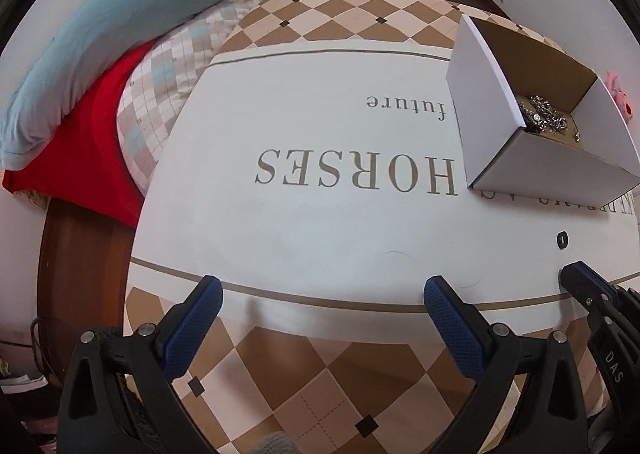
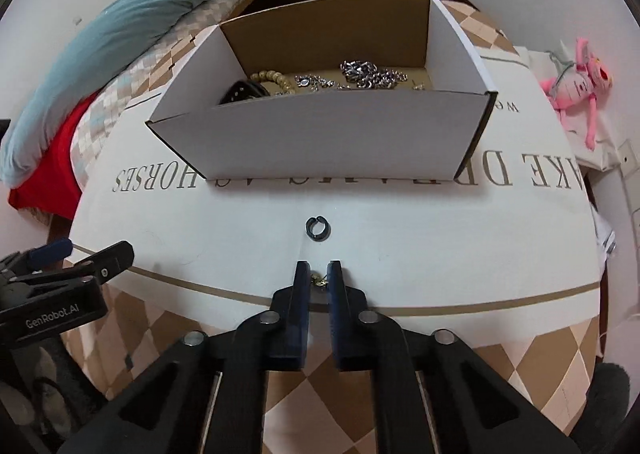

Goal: Organize jewelry
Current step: 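Grasp the last black ring with the left gripper while the right grasps the last earring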

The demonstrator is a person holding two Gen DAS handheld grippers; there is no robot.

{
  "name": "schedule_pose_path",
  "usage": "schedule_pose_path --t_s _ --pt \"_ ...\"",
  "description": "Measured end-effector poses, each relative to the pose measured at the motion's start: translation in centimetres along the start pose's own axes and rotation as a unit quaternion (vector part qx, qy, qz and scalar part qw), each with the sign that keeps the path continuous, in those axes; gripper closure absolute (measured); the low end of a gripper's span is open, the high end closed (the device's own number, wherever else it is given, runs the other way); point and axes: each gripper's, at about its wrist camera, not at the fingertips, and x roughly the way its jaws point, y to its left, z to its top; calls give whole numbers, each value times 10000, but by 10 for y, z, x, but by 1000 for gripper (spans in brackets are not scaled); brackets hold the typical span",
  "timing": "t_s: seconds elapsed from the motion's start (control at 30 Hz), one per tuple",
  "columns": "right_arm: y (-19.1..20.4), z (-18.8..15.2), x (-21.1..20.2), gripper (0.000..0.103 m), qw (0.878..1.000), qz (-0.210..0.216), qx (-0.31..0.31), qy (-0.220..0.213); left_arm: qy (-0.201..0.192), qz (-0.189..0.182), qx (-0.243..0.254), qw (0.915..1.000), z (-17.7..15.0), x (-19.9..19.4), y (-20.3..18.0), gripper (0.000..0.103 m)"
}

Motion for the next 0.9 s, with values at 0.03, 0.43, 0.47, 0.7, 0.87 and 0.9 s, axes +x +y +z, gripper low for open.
schedule_pose_path --t_s 0.03,0.43,0.47,0.7,0.87,0.9 --pt "1 1 0 95 10000 -6 -22 -18 -32 -7 21 10000 0 -2 -1 0" --pt "-68 10 -43 95 9964 -161 761 -342 -177 -982 653 9929 8 -18 -102 1" --pt "-75 10 -44 95 9959 -185 822 -332 -154 -1019 699 9922 7 -16 -110 1" --pt "-116 8 -44 95 9908 -344 1277 -301 -176 -1127 1070 9877 8 -6 -149 25" --pt "-124 10 -41 95 9891 -352 1395 -314 -323 -1121 1328 9843 11 -2 -163 66" --pt "-124 10 -41 94 9891 -355 1392 -315 -340 -1152 1352 9835 13 -3 -164 71"
